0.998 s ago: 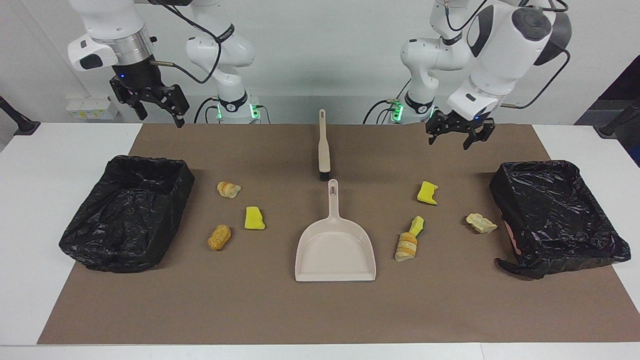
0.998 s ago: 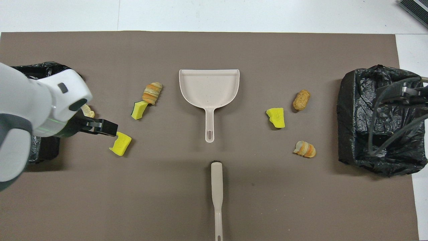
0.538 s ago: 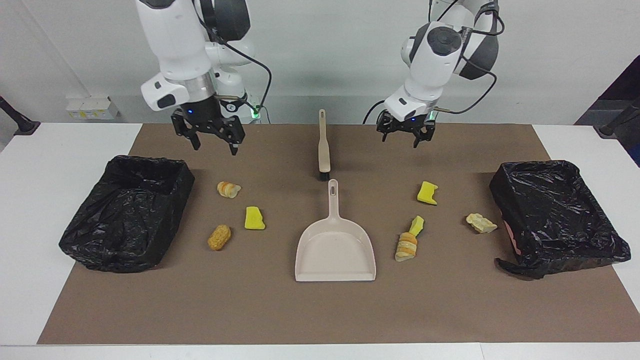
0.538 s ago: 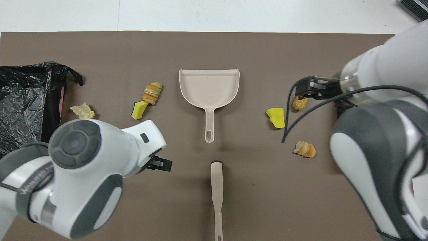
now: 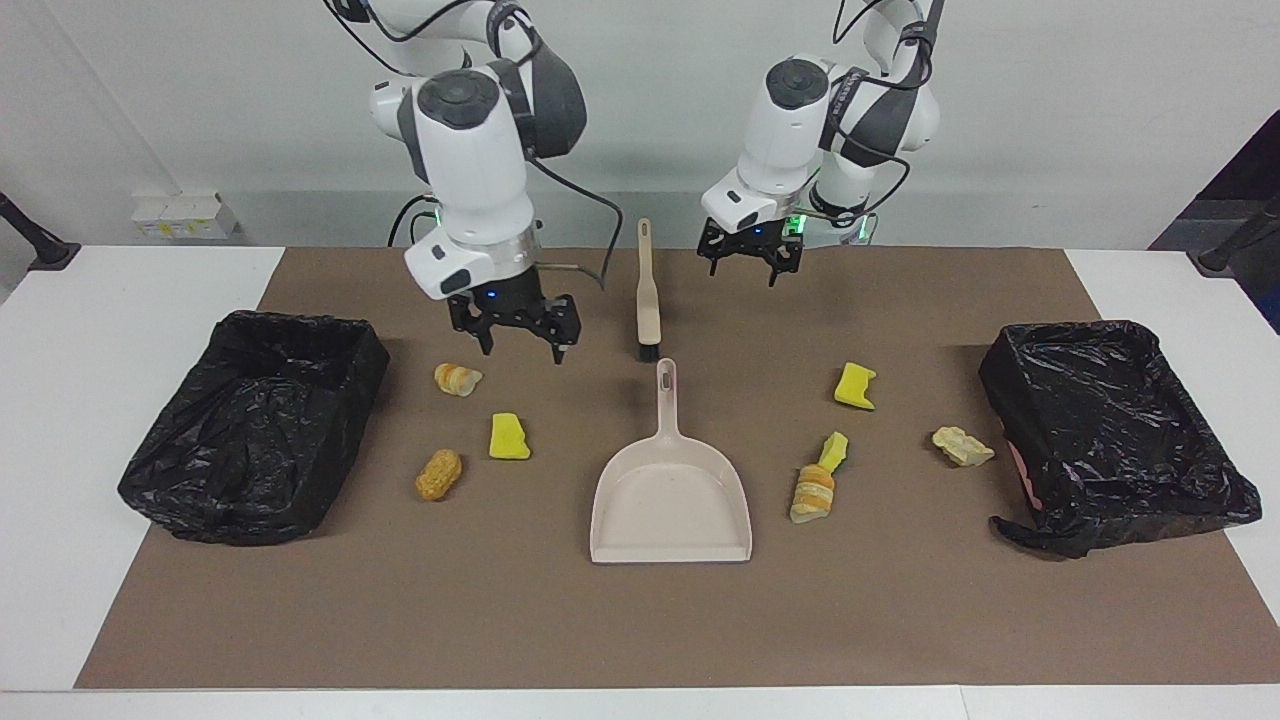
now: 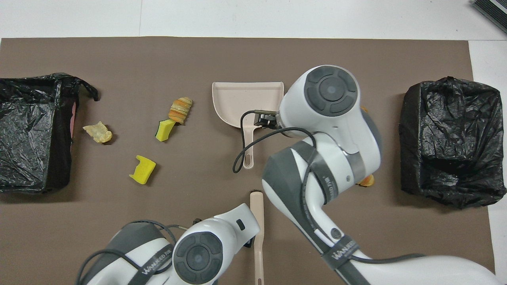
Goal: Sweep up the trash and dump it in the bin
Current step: 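Reach the right gripper to the dustpan while the left gripper reaches the brush, then grasp the dustpan with the right gripper while the left gripper grasps the brush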
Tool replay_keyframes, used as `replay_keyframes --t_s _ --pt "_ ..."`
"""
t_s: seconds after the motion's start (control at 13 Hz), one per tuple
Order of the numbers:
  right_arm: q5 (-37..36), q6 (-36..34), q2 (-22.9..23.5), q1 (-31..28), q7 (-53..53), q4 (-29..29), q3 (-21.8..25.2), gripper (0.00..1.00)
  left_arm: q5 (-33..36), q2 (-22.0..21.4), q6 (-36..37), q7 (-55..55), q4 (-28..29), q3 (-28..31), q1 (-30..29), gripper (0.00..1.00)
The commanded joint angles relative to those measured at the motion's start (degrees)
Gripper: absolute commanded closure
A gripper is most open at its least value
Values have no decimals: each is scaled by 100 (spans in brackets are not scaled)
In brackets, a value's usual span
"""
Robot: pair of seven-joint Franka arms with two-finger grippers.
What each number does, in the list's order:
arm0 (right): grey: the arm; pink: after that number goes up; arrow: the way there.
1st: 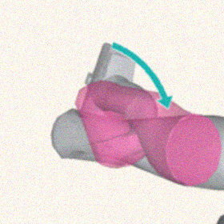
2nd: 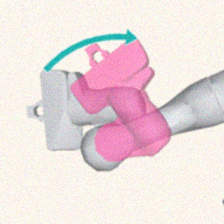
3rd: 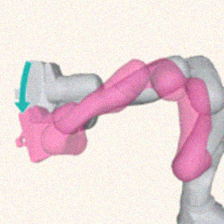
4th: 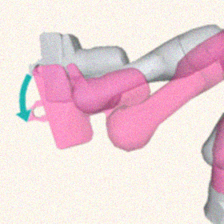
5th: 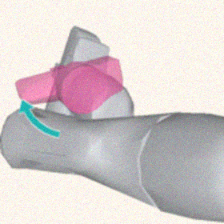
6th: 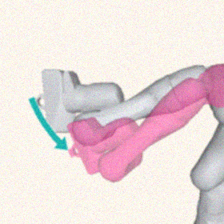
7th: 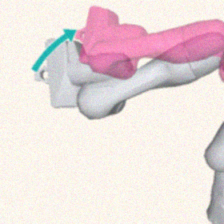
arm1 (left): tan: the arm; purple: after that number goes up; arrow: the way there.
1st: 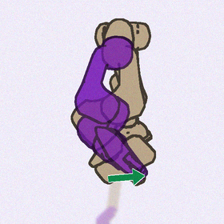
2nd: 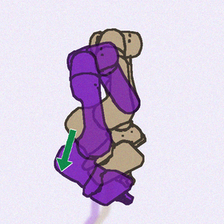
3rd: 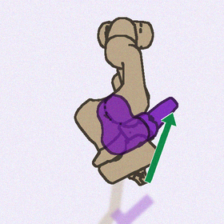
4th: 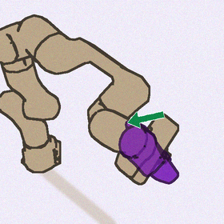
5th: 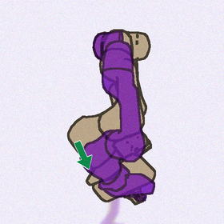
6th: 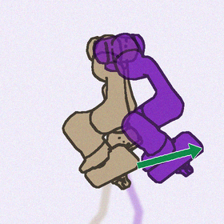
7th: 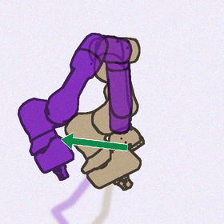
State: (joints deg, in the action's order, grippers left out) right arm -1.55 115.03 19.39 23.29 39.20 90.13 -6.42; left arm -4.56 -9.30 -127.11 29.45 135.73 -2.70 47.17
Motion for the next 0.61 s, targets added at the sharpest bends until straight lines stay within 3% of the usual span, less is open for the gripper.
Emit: replay_keyframes --t_s 0.0,0.23,0.38,0.54 --pt "-73 545 319 176 175 31 18 0 8 -55 -427 926 340 120 642 0" --pt "-222 1046 811 396 158 -4 10 2 -1 129 -832 1562 437 120 1118 0" --pt "-302 1118 918 501 105 13 9 20 8 323 -1008 1942 428 120 1295 0" --pt "-276 1109 935 510 87 92 9 26 8 419 -1043 1959 428 120 1304 0"
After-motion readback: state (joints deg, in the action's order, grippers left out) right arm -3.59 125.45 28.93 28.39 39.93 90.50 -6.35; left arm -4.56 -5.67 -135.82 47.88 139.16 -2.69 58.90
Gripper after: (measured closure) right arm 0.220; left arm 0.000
